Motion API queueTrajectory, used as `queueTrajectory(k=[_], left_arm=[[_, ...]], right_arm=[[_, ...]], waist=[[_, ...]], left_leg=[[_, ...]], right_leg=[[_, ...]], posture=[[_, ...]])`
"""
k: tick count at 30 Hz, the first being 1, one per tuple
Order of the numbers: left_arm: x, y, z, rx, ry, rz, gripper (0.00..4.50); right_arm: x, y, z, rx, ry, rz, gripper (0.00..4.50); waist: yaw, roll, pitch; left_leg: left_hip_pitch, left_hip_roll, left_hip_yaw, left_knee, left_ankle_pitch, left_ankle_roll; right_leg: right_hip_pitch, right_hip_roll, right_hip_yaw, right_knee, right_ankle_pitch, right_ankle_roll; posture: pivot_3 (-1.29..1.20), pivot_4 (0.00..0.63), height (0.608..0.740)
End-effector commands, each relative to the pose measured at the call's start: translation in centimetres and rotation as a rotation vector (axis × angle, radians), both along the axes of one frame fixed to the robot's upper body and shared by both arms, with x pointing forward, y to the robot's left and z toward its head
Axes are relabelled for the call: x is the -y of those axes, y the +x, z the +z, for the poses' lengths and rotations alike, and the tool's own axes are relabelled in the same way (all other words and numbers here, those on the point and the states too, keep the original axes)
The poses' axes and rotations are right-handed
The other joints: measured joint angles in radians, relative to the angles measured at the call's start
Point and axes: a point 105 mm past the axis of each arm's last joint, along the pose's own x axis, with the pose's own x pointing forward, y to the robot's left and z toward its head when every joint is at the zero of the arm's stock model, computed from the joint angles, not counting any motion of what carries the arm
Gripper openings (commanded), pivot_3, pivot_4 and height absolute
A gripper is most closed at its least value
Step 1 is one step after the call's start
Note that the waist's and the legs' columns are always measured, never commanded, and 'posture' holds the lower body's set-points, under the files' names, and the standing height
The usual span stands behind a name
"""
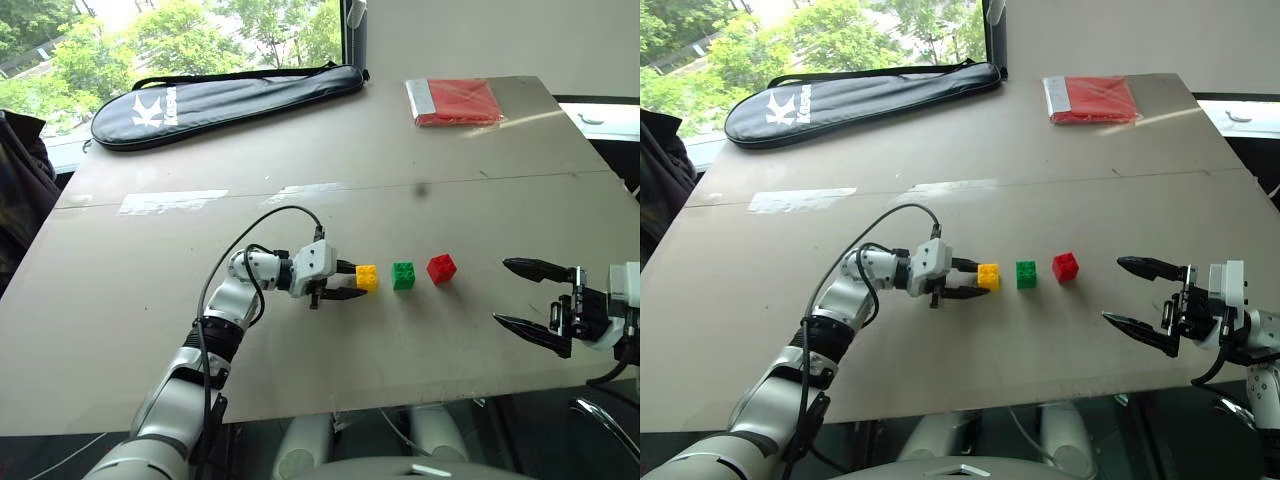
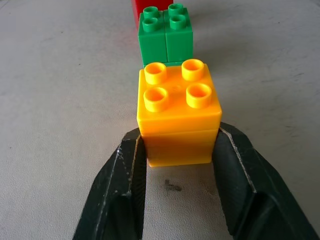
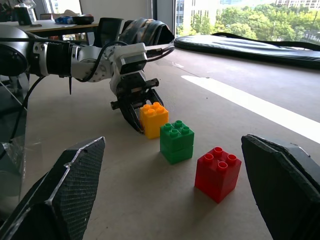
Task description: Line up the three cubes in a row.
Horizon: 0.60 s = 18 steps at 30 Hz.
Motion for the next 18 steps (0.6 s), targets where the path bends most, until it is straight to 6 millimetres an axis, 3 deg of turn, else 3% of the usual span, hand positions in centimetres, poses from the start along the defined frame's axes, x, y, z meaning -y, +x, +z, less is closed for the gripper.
queueTrajectory(k=[1,2,10,18], left_arm=[[-0.6,0.2,-0.8,0.001,0.043,0.027,4.06],[-0.7,0.3,-0.8,0.004,0.045,0.034,4.47],[-1.6,0.0,-0.6,0.011,0.033,0.041,4.47],[-4.1,-2.3,3.1,-0.042,-0.172,0.171,4.47]], right_arm=[[0.1,-0.1,0.6,0.030,-0.007,0.007,4.50],[0.1,-0.1,0.6,0.029,-0.008,0.007,4.50],[0.2,-0.3,0.4,0.027,-0.008,0.002,4.50],[1.2,-0.5,-0.8,-0.002,-0.005,-0.067,4.50]], waist=[[0.002,0.000,0.000],[0.002,0.000,0.000],[-0.002,0.000,0.000],[-0.005,0.000,0.000]], left_leg=[[0.000,0.000,0.000,0.000,0.000,0.000],[0.000,0.000,0.000,0.000,0.000,0.000],[0.000,0.000,0.000,0.000,0.000,0.000],[-0.002,0.003,0.000,0.000,0.000,0.000]], right_leg=[[0.000,0.000,0.000,0.000,0.000,0.000],[0.000,0.000,0.000,0.000,0.000,0.000],[0.000,0.000,0.000,0.000,0.000,0.000],[-0.002,-0.001,0.001,0.000,0.000,0.000]], posture=[[0.00,0.150,0.732],[0.00,0.150,0.732],[0.00,0.150,0.732],[0.00,0.150,0.732]])
